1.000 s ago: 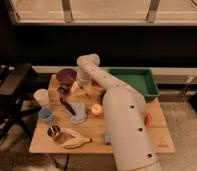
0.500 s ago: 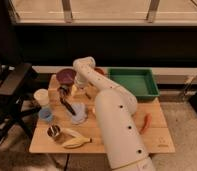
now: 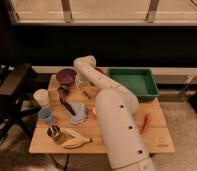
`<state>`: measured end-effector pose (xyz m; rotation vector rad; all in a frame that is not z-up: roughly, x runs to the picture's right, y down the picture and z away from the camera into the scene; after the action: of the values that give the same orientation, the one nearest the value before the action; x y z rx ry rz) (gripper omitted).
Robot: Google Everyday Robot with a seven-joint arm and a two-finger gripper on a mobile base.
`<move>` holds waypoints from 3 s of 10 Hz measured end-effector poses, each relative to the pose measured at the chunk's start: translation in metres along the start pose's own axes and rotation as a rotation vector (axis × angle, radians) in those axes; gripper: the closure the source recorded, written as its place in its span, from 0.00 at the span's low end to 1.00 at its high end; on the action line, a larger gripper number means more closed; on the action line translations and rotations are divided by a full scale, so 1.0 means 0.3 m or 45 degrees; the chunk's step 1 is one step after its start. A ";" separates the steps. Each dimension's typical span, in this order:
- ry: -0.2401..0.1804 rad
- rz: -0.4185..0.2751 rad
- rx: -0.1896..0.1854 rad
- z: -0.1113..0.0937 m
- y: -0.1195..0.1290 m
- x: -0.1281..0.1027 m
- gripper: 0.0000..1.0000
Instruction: Place fork in plastic cup
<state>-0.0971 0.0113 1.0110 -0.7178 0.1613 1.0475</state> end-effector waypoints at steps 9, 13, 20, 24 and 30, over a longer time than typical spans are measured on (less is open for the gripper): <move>-0.011 0.011 -0.021 0.013 0.018 0.019 1.00; -0.064 0.067 -0.026 -0.098 -0.019 0.066 1.00; -0.348 0.143 -0.341 -0.544 -0.045 0.155 1.00; -0.371 0.072 -0.410 -0.554 0.027 0.134 1.00; -0.389 0.029 -0.448 -0.554 0.059 0.129 1.00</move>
<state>-0.0578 -0.0568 0.8584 -0.8614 -0.2858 1.2083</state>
